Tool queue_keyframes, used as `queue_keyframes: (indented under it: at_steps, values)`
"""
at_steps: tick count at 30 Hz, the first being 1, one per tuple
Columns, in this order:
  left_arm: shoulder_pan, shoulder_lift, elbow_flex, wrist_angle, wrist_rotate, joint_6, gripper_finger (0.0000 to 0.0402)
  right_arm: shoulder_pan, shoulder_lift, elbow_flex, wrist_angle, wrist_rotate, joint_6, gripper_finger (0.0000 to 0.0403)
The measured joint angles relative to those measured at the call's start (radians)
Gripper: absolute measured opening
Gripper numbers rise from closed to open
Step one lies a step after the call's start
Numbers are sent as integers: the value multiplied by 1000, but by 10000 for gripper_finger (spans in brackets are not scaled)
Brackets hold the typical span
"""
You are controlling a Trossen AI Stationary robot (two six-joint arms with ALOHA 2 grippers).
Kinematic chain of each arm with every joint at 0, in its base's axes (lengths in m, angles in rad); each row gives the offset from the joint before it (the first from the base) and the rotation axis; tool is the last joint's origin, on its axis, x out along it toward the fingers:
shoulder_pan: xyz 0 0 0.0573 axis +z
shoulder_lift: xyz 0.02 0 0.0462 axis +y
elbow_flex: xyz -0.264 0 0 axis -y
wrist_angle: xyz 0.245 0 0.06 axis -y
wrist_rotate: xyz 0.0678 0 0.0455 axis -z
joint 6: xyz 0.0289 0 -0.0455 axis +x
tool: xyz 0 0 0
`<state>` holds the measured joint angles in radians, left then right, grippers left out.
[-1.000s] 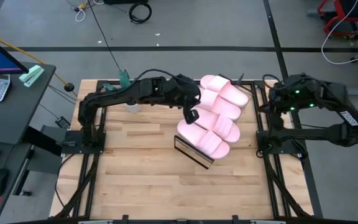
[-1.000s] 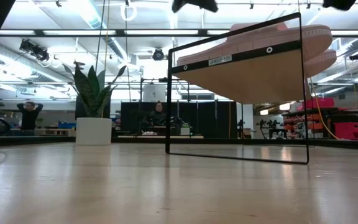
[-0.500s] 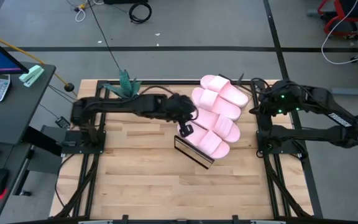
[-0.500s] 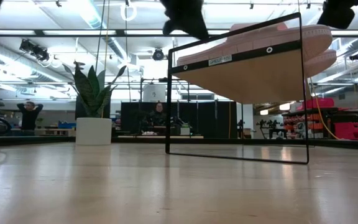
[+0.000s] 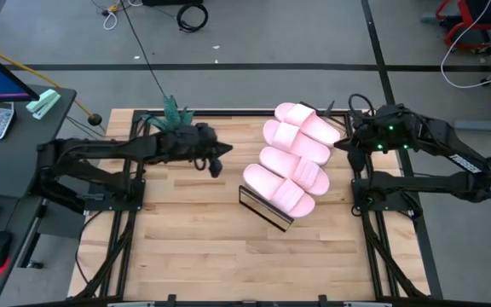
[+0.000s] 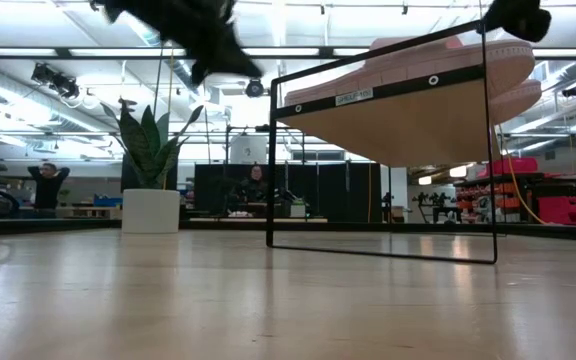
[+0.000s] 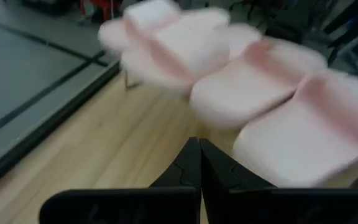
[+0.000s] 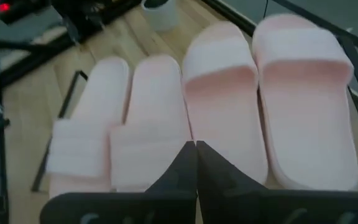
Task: Pick and place slides into the shelf
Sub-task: Return to Home Position
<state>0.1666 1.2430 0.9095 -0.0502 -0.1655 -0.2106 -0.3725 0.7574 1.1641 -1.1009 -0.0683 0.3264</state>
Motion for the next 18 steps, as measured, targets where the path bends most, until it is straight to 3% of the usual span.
queue_keyframes:
  at_steps: [10, 18]
  values:
    - [19, -200, -319, 262, -6, -32, 0, 0, 45, 0, 81, -13, 61, 0]
    - [72, -344, -506, 471, -6, -63, 0, 1, 97, 0, 84, -20, 85, 0]
